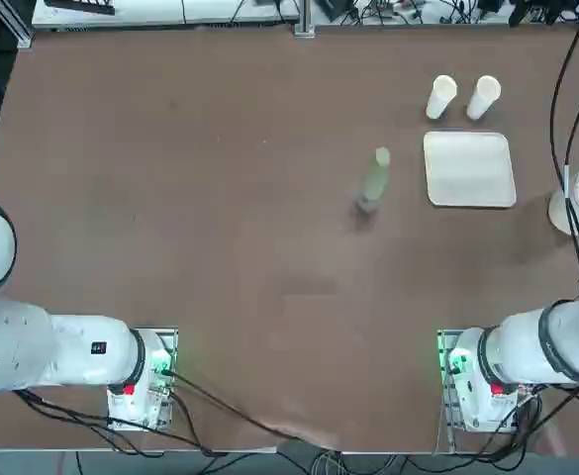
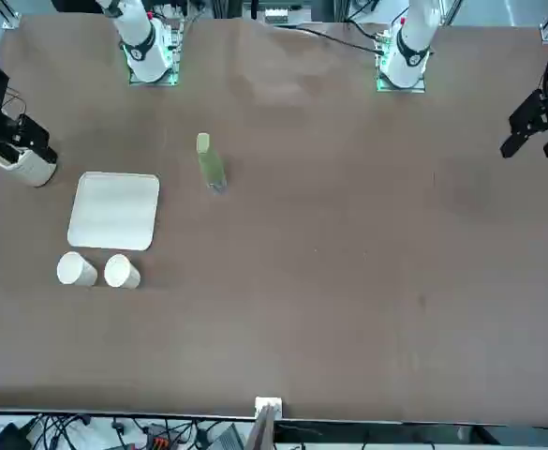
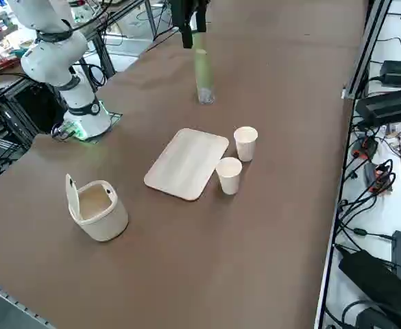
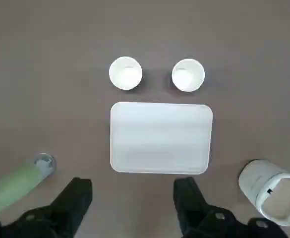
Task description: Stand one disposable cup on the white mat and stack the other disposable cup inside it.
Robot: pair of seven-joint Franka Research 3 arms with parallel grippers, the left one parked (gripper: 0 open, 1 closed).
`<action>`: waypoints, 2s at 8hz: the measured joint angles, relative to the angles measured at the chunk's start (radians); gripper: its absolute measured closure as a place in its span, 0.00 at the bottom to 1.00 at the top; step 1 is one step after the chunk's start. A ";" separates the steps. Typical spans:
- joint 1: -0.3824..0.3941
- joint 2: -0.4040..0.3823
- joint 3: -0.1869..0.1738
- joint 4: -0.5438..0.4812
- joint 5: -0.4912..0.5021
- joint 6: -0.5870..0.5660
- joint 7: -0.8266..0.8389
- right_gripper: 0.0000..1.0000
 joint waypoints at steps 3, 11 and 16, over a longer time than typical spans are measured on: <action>0.001 0.002 0.001 0.002 0.000 0.001 -0.002 0.00; 0.063 0.369 0.017 -0.045 0.004 0.447 -0.002 0.00; 0.109 0.483 0.015 -0.115 0.004 0.644 -0.002 0.18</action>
